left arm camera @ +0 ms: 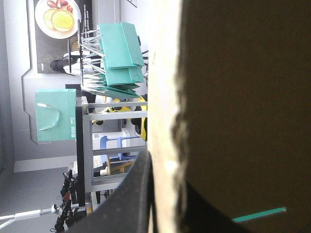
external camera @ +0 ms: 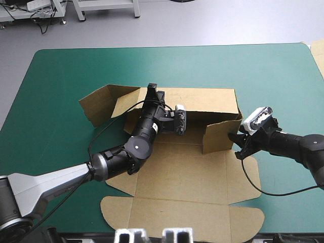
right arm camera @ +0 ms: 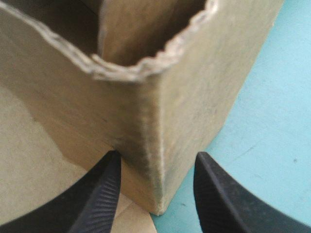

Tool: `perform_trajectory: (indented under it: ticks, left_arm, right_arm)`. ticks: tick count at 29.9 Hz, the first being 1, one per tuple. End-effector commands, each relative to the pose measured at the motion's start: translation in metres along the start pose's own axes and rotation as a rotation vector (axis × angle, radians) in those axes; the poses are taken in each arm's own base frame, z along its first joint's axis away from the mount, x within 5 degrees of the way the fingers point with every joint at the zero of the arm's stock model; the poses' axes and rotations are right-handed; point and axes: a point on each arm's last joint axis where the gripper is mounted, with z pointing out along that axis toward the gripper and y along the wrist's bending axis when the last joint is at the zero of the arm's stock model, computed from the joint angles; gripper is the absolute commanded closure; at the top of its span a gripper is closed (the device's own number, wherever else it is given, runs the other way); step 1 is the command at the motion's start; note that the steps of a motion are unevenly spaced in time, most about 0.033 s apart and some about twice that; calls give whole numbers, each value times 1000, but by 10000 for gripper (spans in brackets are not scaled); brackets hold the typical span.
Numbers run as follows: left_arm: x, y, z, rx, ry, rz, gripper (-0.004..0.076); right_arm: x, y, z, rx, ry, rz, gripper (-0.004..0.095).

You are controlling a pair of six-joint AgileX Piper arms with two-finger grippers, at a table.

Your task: Fold the box

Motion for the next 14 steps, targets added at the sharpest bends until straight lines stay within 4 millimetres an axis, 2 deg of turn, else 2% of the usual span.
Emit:
perform_trajectory:
  ticks: [1, 8, 14]
  left_arm:
    - [-4, 21, -8, -82, -55, 20, 732]
    - [-6, 22, -8, -77, -68, 15, 732]
    - [-7, 22, -10, -68, -93, 11, 732]
  right_arm:
    - [-19, -5, -1, -13, -135, 20, 470]
    - [-27, -9, 2, -11, -249, 119, 470]
    - [-34, -11, 0, 15, -328, 108, 470]
